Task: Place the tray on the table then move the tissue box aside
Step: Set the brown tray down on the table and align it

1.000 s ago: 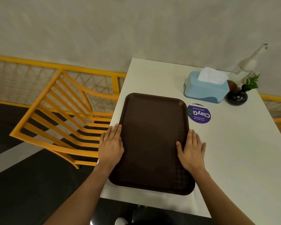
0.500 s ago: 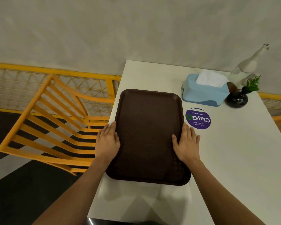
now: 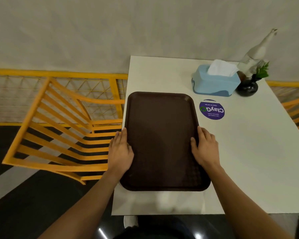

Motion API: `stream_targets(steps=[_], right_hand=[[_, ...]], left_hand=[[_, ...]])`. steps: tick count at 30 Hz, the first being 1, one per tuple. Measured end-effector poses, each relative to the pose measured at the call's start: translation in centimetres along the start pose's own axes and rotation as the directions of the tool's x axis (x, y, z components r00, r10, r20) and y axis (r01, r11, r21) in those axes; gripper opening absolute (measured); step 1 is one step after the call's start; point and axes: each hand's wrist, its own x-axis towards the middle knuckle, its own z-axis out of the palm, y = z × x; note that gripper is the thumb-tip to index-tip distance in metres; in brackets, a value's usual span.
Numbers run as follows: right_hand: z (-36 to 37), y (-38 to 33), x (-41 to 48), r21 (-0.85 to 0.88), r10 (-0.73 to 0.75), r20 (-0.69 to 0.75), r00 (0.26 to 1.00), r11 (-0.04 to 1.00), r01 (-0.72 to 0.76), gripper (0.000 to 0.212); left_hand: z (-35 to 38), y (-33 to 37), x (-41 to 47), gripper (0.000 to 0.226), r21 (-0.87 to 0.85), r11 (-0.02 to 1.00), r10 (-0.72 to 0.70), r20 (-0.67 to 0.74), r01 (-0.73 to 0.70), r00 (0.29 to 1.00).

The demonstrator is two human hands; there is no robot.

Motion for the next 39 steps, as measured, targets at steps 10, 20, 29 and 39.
stream_targets(steps=[10,20,29,39], right_hand=[[-0.7,1.3,-1.0,0.072,-0.005,-0.029,1.0,0.997,0.007,0.046],[-0.9,1.6,-0.1,0.082,0.005,-0.007,1.0,0.997,-0.005,0.048],[-1.0,1.5,-0.6,0.098,0.006,-0.006,1.0,0.995,-0.005,0.048],[-1.0,1.0,-0.9,0.094,0.022,0.0,1.0,0.995,-0.022,0.048]], left_hand=[[0.2,1.1,-1.2,0.061,0.009,1.0,0.02,0.011,-0.02,1.0],[0.3,1.7,-0.9,0.06,-0.045,0.999,0.012,0.032,-0.01,0.999],[0.3,1.5,-1.2,0.06,-0.064,0.998,0.01,0.046,-0.007,0.999],[0.2,1.2,-1.2,0.06,-0.09,0.996,-0.014,0.061,0.019,0.998]])
